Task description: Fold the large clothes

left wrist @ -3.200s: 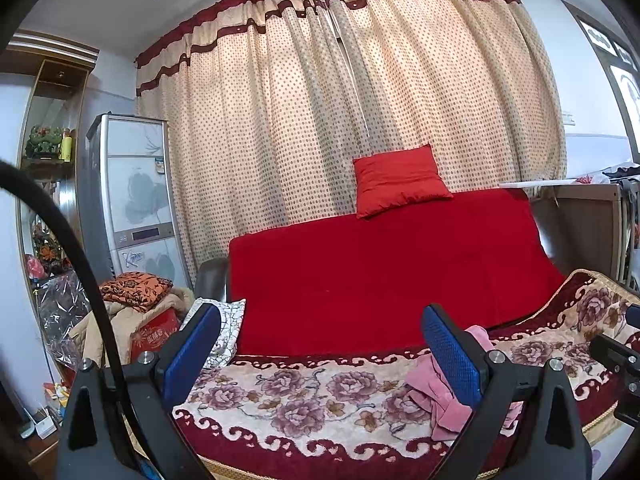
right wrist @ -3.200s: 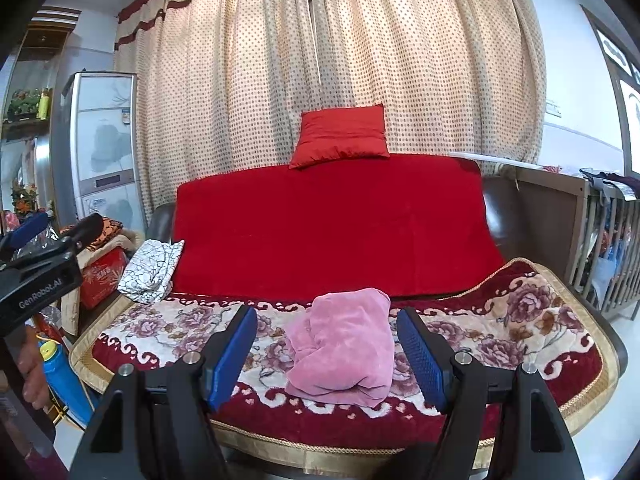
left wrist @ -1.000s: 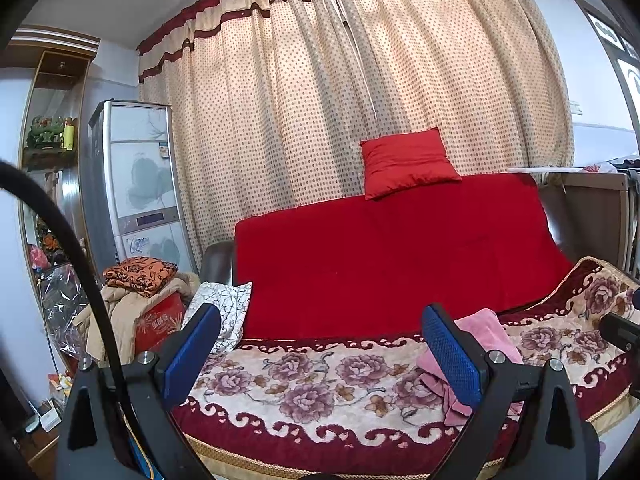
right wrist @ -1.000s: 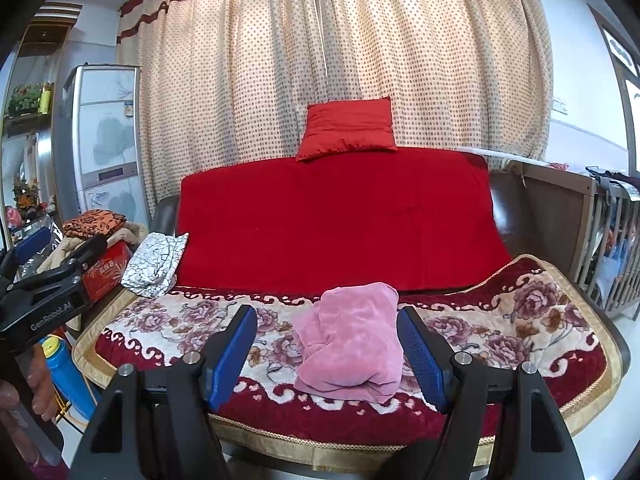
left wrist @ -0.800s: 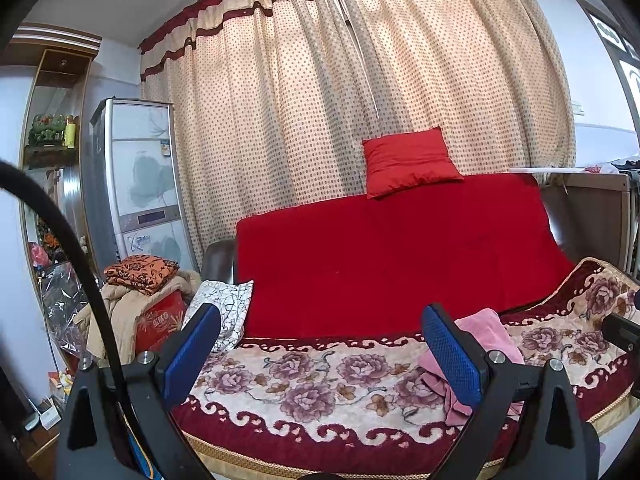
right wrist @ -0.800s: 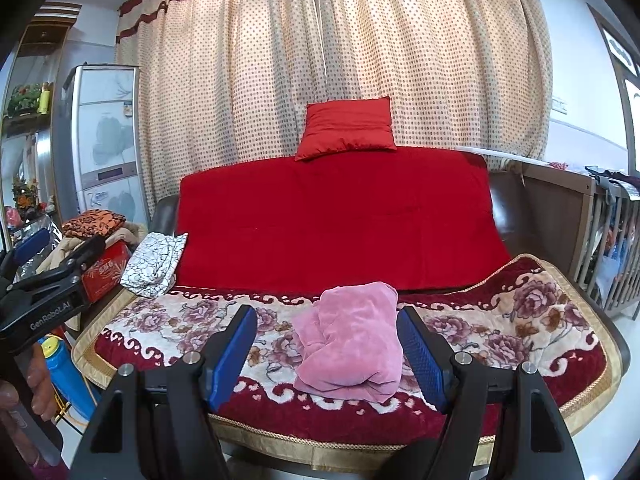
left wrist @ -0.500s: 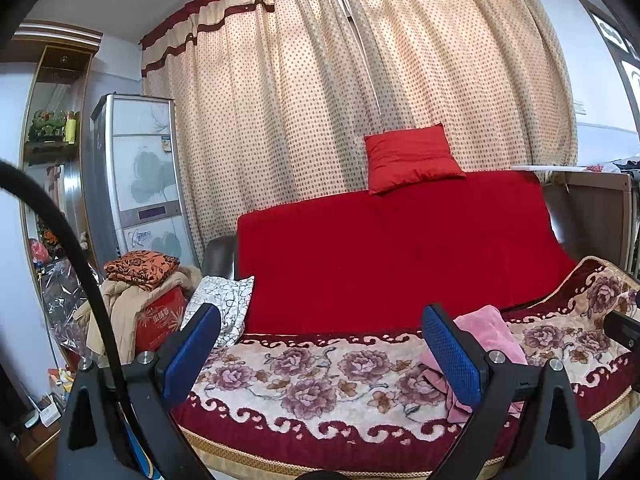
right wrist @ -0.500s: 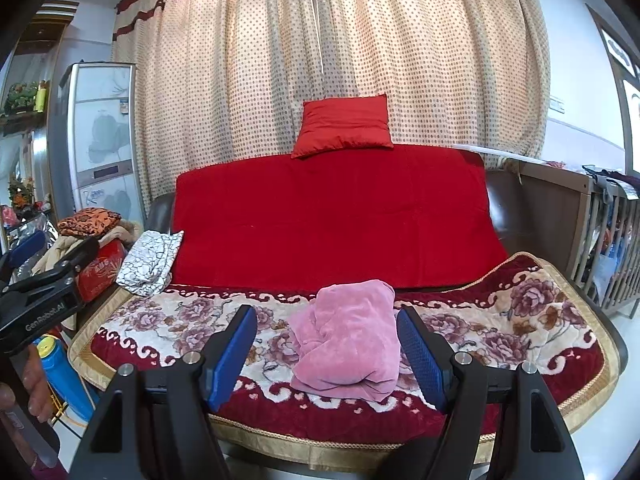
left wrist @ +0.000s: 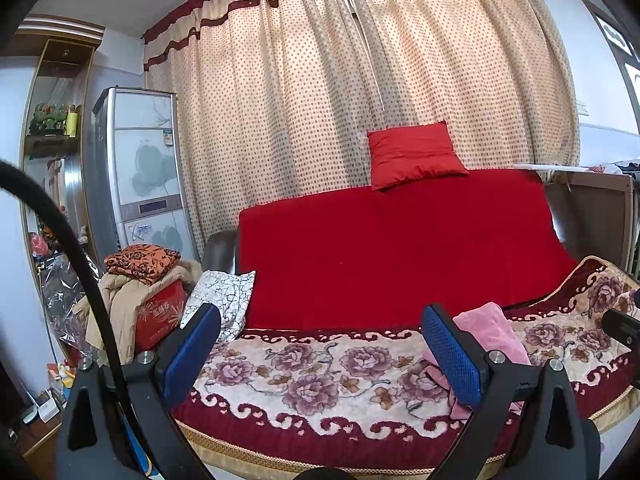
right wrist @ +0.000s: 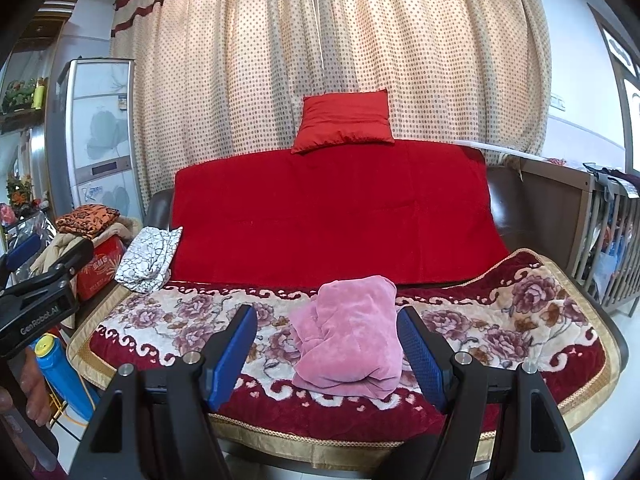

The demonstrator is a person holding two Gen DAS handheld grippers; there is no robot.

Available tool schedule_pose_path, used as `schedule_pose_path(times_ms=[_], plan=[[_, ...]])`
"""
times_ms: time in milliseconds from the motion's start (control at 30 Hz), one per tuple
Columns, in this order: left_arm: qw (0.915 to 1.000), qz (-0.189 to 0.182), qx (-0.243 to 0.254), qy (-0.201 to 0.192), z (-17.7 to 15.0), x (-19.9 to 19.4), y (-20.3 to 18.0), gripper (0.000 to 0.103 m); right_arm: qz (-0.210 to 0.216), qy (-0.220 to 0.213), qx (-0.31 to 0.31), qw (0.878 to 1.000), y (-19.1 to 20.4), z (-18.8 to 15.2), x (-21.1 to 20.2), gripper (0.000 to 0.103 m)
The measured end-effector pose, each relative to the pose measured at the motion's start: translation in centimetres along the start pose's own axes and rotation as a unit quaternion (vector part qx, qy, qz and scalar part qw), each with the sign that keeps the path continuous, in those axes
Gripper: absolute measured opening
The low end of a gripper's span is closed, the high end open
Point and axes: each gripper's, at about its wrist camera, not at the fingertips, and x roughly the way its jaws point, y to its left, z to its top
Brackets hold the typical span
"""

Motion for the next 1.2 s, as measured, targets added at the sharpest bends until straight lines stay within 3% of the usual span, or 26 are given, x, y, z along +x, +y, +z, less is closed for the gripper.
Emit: schedule_pose_path(times_ms=[600, 1200], plan=[[1.0, 0.003, -0.009, 0.003, -0.4, 0.1, 1.3, 0.1, -0.033, 0.005, 0.013, 0.999, -0.1, 0.2, 0.8, 0.076], [0.9997, -0.002, -0.006, 0.025, -1.6, 1.9, 0.9, 0.1, -0.019, 0.025, 0.015, 0.999, 0.8, -0.2, 3.1, 0.076]])
